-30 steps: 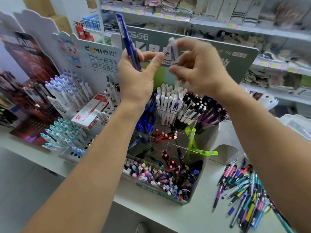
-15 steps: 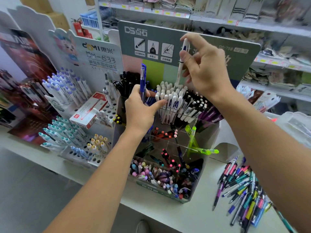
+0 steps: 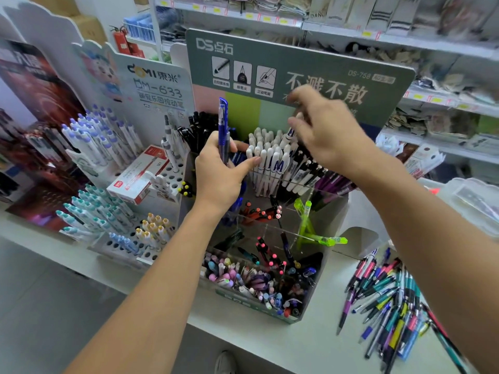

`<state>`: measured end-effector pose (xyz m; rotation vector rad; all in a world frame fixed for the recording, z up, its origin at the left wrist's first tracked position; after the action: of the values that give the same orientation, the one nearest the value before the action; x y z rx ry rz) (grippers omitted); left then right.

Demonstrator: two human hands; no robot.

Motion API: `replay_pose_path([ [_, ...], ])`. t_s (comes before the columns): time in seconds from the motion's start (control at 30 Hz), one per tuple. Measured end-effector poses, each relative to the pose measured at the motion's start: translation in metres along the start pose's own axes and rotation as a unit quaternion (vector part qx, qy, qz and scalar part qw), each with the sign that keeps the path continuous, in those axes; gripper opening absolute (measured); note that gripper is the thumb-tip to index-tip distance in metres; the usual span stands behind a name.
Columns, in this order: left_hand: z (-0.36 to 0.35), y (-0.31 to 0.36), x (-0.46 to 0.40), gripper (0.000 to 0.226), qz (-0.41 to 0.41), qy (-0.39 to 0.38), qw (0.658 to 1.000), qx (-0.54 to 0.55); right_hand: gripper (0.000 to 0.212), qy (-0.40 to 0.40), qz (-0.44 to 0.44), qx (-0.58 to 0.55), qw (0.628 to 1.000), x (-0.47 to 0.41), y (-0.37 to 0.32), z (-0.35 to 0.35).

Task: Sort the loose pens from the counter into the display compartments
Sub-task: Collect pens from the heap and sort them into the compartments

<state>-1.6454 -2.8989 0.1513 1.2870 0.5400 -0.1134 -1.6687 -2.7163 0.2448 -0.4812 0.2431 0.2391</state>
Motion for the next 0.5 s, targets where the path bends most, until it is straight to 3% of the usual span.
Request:
replay_pose_path([
  [0.07, 0.0, -0.002, 0.0, 0.049, 0.006, 0.007, 1.0, 0.014, 0.023, 0.087, -0.008, -0.065, 0.994, 0.002, 0.003, 0.016],
  [0.17, 0.0, -0.004, 0.0, 0.051, 0.012, 0.019, 0.999, 0.035, 0.003, 0.098, -0.014, -0.14, 0.985, 0.002, 0.001, 0.019],
  [0.33, 0.001, -0.003, -0.003, 0.053, 0.006, 0.009, 0.998, 0.058, 0.01, -0.014, 0.005, -0.019, 1.0, -0.011, -0.006, -0.004],
  [0.5, 0.001, -0.002, -0.003, 0.052, 0.006, 0.001, 0.998, 0.063, 0.022, -0.076, 0.01, -0.025, 0.997, 0.004, 0.001, -0.023],
])
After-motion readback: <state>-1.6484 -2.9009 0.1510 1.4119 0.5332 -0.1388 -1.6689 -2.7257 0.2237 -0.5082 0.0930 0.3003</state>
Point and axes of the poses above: each hand's wrist, its own x-axis away from the middle knuckle, its own z-axis out of the back of the hand, y = z × x, the point moved 5 cm from there along -x, towards the middle knuckle, and after that the axes turned 7 degrees about -z, right-handed, at the moved point
